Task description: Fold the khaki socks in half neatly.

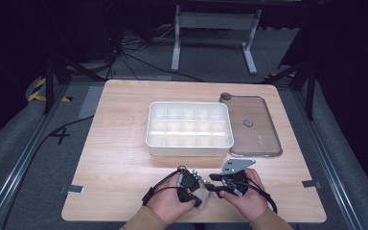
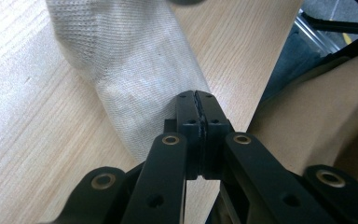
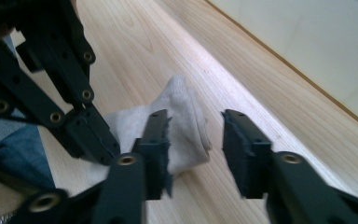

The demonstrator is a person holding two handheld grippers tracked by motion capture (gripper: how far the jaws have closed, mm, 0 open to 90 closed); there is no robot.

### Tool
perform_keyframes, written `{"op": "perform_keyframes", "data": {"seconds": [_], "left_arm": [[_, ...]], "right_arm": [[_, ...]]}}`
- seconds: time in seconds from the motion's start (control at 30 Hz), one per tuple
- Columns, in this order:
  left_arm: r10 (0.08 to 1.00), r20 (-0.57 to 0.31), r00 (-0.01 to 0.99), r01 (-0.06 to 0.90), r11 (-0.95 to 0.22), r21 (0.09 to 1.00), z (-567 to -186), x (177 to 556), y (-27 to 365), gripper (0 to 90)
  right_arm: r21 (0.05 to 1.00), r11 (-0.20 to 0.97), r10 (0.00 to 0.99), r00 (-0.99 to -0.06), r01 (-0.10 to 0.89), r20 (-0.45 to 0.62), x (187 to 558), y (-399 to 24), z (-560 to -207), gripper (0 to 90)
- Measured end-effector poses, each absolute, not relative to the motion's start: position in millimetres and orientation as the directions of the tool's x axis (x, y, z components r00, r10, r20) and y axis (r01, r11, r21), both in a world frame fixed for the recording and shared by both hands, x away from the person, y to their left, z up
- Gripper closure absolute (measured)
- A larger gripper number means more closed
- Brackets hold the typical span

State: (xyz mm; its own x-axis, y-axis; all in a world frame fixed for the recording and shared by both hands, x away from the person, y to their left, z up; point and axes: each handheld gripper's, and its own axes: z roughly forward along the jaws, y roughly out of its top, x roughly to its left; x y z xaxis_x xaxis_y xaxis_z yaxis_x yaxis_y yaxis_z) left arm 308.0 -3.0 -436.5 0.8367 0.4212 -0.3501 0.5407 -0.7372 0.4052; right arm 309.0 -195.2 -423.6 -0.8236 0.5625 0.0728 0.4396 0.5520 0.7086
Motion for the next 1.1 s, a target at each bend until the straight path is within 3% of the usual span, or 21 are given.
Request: {"op": "perform_keyframes", "data": {"seconds": [0.57,1.1], "left_arm": [[0.424,-0.335,0.842,0.533,-0.753,0.386,-440.5,301.7,-3.5,88.6],[0.421,-0.367,0.829,0.552,-0.720,0.422,-428.7,301.8,11.1,84.5]], "right_arm": [[0.682,0.518,0.584,-0.796,0.516,0.158,314.8,-178.3,-442.9,41.8],[0.647,0.493,0.590,-0.770,0.582,0.243,320.6,-175.2,-453.8,43.5]]}}
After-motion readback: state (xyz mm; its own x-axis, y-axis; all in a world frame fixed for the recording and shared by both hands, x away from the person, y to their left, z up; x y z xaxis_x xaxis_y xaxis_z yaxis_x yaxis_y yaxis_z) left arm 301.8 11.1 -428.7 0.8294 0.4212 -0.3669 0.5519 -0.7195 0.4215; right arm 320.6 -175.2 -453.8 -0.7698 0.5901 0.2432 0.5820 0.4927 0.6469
